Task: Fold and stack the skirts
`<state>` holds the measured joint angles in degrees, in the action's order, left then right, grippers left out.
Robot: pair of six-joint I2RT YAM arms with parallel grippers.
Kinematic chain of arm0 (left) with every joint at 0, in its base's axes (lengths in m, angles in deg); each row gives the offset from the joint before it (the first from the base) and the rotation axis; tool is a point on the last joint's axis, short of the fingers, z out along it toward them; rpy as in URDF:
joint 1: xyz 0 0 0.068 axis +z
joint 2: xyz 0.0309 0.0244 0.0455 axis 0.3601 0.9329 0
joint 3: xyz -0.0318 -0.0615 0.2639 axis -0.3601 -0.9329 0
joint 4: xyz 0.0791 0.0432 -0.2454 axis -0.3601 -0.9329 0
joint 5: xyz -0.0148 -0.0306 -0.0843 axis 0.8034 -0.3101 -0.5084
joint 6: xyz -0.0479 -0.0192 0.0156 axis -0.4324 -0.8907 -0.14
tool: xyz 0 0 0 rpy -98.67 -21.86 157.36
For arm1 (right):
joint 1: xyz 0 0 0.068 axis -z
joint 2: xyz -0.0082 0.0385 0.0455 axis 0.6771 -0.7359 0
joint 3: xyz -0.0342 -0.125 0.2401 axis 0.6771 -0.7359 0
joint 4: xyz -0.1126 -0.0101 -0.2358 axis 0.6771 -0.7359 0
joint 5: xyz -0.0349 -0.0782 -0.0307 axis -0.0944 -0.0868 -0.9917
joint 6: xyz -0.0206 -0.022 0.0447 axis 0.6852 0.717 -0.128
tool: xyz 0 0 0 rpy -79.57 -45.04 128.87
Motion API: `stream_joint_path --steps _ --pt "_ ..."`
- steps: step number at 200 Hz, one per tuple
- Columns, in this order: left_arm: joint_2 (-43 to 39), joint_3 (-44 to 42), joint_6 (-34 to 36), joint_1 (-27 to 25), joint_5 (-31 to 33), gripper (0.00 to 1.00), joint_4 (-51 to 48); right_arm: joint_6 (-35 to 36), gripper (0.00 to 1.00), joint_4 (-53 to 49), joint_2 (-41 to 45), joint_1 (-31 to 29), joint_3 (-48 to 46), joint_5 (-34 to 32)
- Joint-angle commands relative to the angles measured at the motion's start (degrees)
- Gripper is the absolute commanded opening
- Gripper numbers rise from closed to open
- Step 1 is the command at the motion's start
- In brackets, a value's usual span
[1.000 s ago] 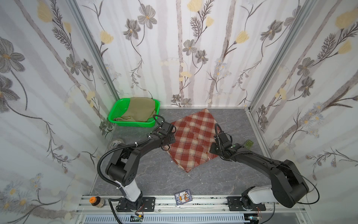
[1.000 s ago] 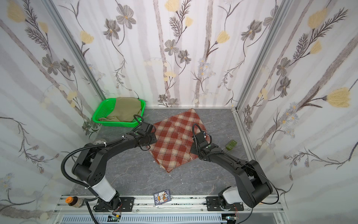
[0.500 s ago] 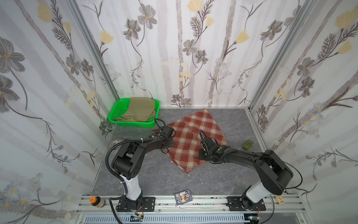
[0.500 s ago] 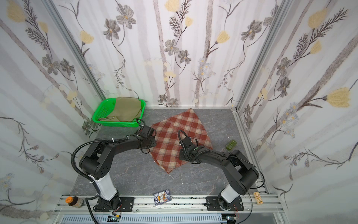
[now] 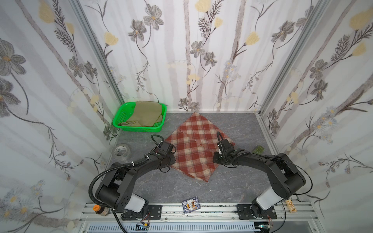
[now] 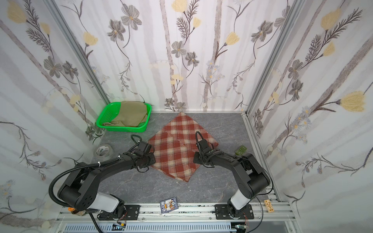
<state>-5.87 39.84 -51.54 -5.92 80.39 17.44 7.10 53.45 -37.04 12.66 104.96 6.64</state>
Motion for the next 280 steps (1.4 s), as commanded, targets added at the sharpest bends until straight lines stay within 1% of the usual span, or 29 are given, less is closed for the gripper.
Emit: stream_joint_path --steps 1,15,43,60,64,69,85,99,106,116,133,168,182,200,237,254,280 --pt "-4.03 -1.94 -3.13 -1.06 -0.42 0.36 -1.35 4.44 0.0 -4.56 -1.21 1.05 2.03 -3.38" --pt "-7.46 -2.56 -2.96 -1.1 0.98 0.37 -1.89 6.63 0.0 -4.53 0.11 0.7 2.64 -3.59" --pt "-13.83 -1.41 -1.73 -0.63 5.98 0.44 -6.35 9.2 0.01 -6.22 6.15 -0.52 2.31 -5.27" --pt "-14.86 -0.14 -0.36 0.35 9.37 0.49 -10.43 10.2 0.11 -7.98 10.33 -2.68 1.41 -7.45" --pt "-15.03 0.04 -0.25 0.67 10.3 0.51 -11.35 10.26 0.14 -8.42 10.64 -3.36 1.14 -8.05" --pt "-15.17 0.23 -0.09 1.08 11.3 0.55 -12.34 10.29 0.18 -8.72 13.08 -4.22 0.72 -8.53" --pt "-15.44 0.34 0.44 2.72 13.19 0.65 -13.86 9.94 0.31 -9.36 16.36 -6.59 -0.93 -8.07" --pt "-15.36 0.39 1.04 4.67 13.82 0.67 -14.01 8.69 0.35 -9.33 18.51 -8.07 -2.18 -6.52" --pt "-15.03 0.56 1.37 5.72 14.58 0.67 -14.01 7.79 0.36 -9.16 19.63 -8.78 -4.39 -6.14" --pt "-14.31 0.82 1.87 7.47 15.03 0.6 -13.84 6.65 0.36 -8.73 20.97 -9.67 -5.85 -5.95" --pt "-12.07 2.02 3.06 9.71 16.13 0.55 -13.42 5.84 0.37 -7.53 22.73 -10.42 -7.65 -5.2" --pt "-7.13 3.12 5.72 12.44 15.93 0.54 -10.37 5.71 0.36 -6.85 22.44 -10.48 -7.91 -5.64" --pt "-5.77 2.38 6.31 13.5 14.49 0.55 -8.11 5.54 0.33 -6.64 21.91 -10.58 -7.6 -5.46" --pt "-4.73 2.09 6.7 13.93 12.3 0.55 -5.85 4.98 0.3 -6.37 21.46 -10.57 -7.52 -5.1" --pt "-3.03 2.18 6.74 14.28 10.92 0.54 -3.1 4.25 0.3 -5.05 20.94 -10.61 -7.74 -3.85" --pt "-1.56 2.58 6.83 14.28 10.75 0.52 -2.27 4.18 0.29 -5.15 20.29 -10.57 -7.46 -3.71" --pt "1.8 3.13 7.32 14.59 10.29 0.44 -0.31 4.01 0.28 -4.83 19.66 -10.67 -7.32 -3.49"
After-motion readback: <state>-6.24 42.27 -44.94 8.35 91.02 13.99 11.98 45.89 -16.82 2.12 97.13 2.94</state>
